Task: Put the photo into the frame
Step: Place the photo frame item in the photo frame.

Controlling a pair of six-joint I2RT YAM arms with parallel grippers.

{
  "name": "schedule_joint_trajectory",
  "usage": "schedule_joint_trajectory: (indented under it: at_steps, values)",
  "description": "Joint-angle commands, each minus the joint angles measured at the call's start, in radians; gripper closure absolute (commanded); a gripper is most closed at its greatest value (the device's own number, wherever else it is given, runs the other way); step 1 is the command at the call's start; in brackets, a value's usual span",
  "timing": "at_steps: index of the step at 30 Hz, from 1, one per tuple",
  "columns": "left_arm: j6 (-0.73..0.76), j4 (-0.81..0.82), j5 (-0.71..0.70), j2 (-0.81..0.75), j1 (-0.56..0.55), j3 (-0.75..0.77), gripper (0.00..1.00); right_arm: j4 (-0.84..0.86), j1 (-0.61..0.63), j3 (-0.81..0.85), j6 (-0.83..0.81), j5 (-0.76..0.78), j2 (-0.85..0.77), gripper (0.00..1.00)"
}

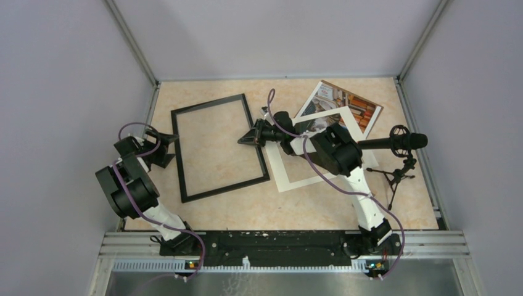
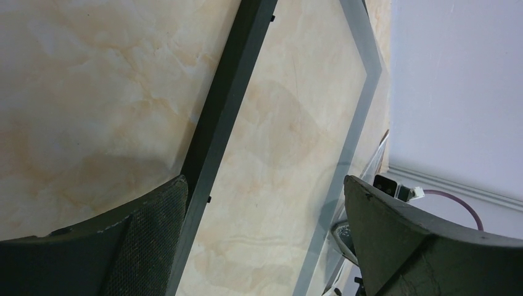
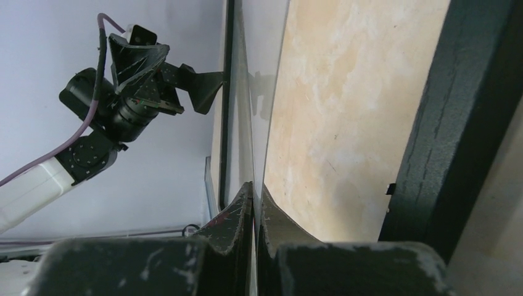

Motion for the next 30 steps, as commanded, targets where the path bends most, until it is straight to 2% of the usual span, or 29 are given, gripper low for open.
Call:
schedule_joint_trajectory:
  at_steps: [1, 19, 25, 30]
  values:
    - [-0.008, 0.037, 0.04, 0.011, 0.001, -0.012, 0.02, 0.027, 0.005, 0.063, -0.007, 0.012, -0.016, 1.0]
    - [0.0, 0.031, 0.04, 0.011, -0.001, -0.008, 0.01, -0.036, 0.025, 0.089, -0.055, 0.038, -0.015, 1.0]
    - [0.01, 0.022, 0.039, 0.004, -0.001, -0.003, 0.02, -0.133, 0.027, 0.09, -0.102, 0.033, -0.059, 0.9]
    - [0.008, 0.02, 0.04, -0.006, -0.001, -0.004, 0.02, -0.393, 0.03, 0.15, -0.262, 0.087, -0.106, 0.74]
